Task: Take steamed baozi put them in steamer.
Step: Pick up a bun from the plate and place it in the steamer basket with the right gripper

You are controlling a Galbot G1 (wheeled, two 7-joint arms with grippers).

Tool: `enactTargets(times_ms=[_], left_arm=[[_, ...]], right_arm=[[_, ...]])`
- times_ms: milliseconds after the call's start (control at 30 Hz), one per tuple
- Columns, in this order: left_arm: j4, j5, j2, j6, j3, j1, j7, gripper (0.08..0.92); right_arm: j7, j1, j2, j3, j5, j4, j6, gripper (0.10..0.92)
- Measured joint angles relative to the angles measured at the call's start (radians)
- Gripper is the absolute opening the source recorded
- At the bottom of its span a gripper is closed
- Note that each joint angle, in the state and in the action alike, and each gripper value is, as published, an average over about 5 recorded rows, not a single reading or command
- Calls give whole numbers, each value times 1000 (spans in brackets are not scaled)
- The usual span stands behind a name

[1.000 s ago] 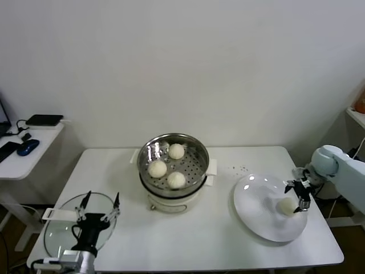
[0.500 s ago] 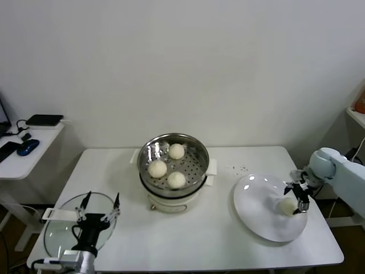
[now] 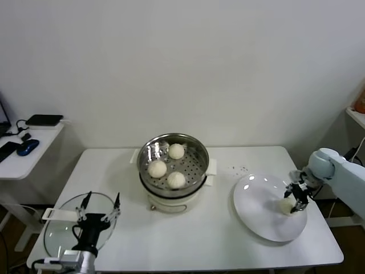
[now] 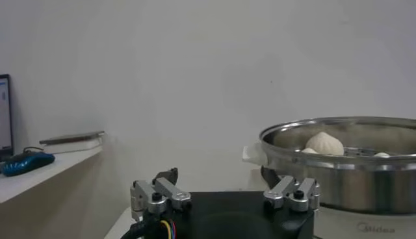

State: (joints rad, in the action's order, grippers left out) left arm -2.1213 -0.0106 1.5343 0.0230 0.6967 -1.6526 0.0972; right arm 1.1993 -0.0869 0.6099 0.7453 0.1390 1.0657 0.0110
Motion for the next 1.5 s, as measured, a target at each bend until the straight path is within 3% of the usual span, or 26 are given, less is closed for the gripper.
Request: enactTargets(times_ms=[700,1067,1500], left_arm=[[0,-1,4,7,-6,16,-1,823],[-9,2,5,10,-12,27,1,823],[-14,21,3,2,-14,24,6,823]], right_arm=[[35,110,-33,80,-98,40,22,594],[48,420,22,347,-321,71,82,601],[38,782,240,653,-642,50,146,602]])
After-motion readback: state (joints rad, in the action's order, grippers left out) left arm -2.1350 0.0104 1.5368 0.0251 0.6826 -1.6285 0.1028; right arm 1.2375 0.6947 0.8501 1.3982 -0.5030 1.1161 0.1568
